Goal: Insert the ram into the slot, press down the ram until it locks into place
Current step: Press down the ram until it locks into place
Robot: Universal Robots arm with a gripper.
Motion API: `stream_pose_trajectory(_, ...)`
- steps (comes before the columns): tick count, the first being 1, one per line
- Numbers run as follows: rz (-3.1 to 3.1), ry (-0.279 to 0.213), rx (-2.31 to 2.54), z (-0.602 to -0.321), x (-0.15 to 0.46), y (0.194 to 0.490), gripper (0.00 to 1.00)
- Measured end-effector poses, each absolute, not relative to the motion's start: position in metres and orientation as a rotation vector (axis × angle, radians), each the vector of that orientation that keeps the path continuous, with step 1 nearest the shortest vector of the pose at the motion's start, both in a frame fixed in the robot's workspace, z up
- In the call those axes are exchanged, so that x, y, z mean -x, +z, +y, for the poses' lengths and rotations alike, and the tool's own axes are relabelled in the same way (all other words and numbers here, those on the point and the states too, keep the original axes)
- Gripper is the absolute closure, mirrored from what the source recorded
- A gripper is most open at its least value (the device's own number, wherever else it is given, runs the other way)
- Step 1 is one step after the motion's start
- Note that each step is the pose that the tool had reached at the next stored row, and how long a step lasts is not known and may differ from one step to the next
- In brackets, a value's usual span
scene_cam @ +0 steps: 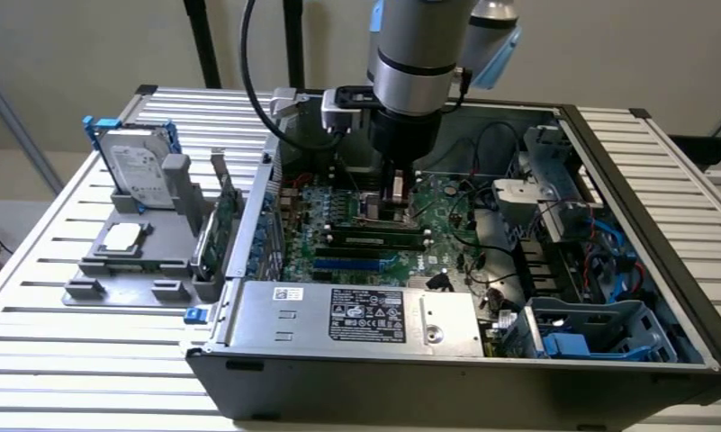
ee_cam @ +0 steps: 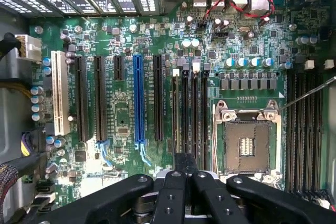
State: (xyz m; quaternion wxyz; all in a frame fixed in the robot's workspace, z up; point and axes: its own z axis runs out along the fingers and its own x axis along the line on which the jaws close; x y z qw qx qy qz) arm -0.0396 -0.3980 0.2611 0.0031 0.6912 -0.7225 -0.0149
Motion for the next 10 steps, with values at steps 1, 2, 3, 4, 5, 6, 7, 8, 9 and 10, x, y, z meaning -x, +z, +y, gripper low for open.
stream_pose_trajectory(1,-2.265,-0.046,-2.167,-0.398,0.0396,0.2611,0.89)
stream_pose_trajectory(2,-2.265,-0.046,-2.167,-0.398,0.0396,0.2611,0.89)
stream_pose_trajectory(3,-2.265,-0.046,-2.167,-0.398,0.0396,0.2611,0.89)
stream_pose_trajectory(4,-2.265,-0.046,-2.167,-0.3979,0.0396,0.2611,0.89)
stream_pose_trajectory(5,-2.265,-0.045,-2.166,-0.3979,0.0396,0.2611,0.89)
stream_pose_trajectory(6,-2.265,-0.045,-2.166,-0.398,0.0396,0.2611,0.89)
stream_pose_trajectory(7,-2.265,-0.045,-2.166,-0.3979,0.0396,0.2611,0.89)
stream_pose_trajectory(8,-2.265,-0.045,-2.166,-0.3979,0.0396,0.2611,0.89)
stream_pose_trajectory(9,-2.264,-0.044,-2.166,-0.3979,0.0396,0.2611,0.89)
stream_pose_trajectory(10,-2.264,-0.044,-2.166,-0.398,0.0396,0.2611,0.89)
